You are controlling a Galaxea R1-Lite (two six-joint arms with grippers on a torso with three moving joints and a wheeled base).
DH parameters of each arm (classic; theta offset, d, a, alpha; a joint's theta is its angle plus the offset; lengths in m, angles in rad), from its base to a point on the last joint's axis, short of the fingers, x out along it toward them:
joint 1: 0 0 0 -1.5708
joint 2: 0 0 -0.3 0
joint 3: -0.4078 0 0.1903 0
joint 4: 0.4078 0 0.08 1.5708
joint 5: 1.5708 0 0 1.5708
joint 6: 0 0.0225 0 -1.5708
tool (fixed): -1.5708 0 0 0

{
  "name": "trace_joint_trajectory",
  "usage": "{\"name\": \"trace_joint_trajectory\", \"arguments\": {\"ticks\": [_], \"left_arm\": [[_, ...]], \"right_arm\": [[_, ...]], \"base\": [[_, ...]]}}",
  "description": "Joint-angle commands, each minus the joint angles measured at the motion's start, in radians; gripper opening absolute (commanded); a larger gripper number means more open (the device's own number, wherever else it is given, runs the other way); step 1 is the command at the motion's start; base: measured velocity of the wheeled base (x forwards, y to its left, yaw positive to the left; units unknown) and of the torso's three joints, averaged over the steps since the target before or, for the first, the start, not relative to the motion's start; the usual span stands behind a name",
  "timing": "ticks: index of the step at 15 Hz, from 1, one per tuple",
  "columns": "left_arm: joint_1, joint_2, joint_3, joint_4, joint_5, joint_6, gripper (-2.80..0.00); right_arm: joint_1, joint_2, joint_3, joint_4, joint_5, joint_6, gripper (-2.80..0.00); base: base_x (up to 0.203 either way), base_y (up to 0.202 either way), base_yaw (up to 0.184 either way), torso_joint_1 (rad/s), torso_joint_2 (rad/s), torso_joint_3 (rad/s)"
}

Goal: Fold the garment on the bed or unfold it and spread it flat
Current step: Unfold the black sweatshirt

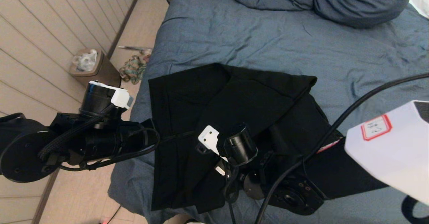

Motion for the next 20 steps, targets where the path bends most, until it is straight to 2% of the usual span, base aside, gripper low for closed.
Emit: {"name": "trace_joint_trajectory", "arguments": {"ticks": [1,6,10,14,17,18,19,20], "left_arm": [[0.0,-0.006,0.0,-0.001,0.001,-0.004,-2.8],[0.0,-0.01,0.0,-0.001,0.001,-0.006,-2.8],[0.0,-0.011,0.0,-0.001,0.002,-0.004,-2.8],[0.0,-0.013,0.0,-0.001,0.007,-0.006,-2.8],[0.0,-0.013,0.001,-0.021,0.013,-0.006,-2.8],[0.0,-0.012,0.01,-0.034,0.013,-0.006,-2.8],[0.0,-0.011,0.012,-0.04,0.013,-0.004,-2.8],[0.0,-0.011,0.012,-0.04,0.013,-0.004,-2.8]], "right_arm": [[0.0,0.036,-0.012,-0.004,-0.003,-0.003,-2.8],[-0.031,0.101,-0.101,-0.02,-0.018,-0.004,-2.8],[-0.09,0.177,-0.262,-0.029,-0.039,-0.009,-2.8],[-0.149,0.203,-0.526,-0.043,-0.103,-0.013,-2.8],[-0.239,0.235,-0.763,-0.037,-0.159,-0.02,-2.8],[-0.296,0.25,-0.826,-0.035,-0.171,-0.026,-2.8],[-0.353,0.267,-0.881,-0.033,-0.18,-0.031,-2.8],[-0.369,0.278,-0.897,-0.031,-0.187,-0.035,-2.8]], "base": [[0.0,0.0,0.0,0.0,0.0,0.0],[0.0,0.0,0.0,0.0,0.0,0.0],[0.0,0.0,0.0,0.0,0.0,0.0],[0.0,0.0,0.0,0.0,0.0,0.0],[0.0,0.0,0.0,0.0,0.0,0.0],[0.0,0.0,0.0,0.0,0.0,0.0],[0.0,0.0,0.0,0.0,0.0,0.0],[0.0,0.0,0.0,0.0,0.0,0.0]]}}
